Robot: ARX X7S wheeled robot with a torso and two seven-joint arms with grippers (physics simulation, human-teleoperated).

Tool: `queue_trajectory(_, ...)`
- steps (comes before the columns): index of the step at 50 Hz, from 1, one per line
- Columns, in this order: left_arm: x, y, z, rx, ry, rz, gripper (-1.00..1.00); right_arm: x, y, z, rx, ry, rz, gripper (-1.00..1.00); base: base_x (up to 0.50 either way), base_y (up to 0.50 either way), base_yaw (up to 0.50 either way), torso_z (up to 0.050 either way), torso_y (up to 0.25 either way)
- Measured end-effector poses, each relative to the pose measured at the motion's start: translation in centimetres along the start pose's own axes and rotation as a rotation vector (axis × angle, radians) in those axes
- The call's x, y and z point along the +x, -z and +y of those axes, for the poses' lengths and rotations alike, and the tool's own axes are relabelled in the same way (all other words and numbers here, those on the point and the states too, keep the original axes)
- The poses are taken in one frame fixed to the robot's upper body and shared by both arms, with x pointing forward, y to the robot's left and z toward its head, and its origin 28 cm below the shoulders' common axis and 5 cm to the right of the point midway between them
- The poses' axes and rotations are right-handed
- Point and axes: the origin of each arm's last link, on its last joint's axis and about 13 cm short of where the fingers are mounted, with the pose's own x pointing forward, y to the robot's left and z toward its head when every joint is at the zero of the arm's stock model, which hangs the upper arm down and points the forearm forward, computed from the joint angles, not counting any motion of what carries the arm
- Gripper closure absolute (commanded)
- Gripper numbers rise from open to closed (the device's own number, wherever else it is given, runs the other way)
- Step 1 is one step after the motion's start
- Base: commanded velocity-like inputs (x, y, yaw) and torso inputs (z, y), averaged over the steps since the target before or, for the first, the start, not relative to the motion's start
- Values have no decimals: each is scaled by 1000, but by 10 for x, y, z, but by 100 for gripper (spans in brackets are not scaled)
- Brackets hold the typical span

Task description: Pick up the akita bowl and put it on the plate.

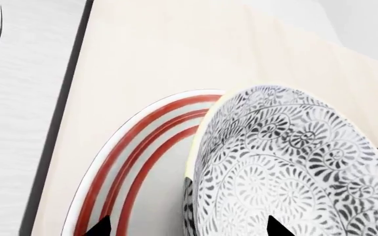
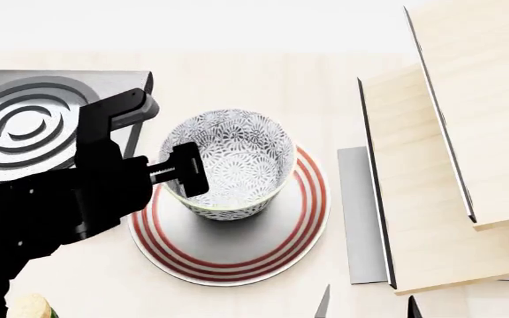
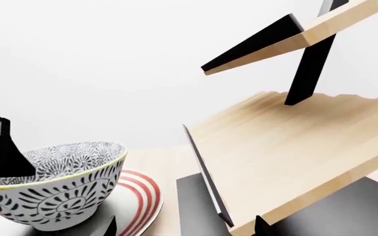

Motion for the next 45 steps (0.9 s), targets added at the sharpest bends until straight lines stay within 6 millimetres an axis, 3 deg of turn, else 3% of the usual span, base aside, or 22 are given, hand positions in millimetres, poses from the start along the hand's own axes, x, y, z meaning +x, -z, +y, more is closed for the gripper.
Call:
queue_trajectory(24, -13, -5, 1, 37, -23, -17, -100, 1, 0, 0, 1, 0, 3, -100, 0, 0, 0, 0, 0)
queue_trajectory(45, -81, -19, -5, 153, -21, -178, -100, 1, 0, 2, 2, -2, 2, -100, 0, 0, 0, 0, 0)
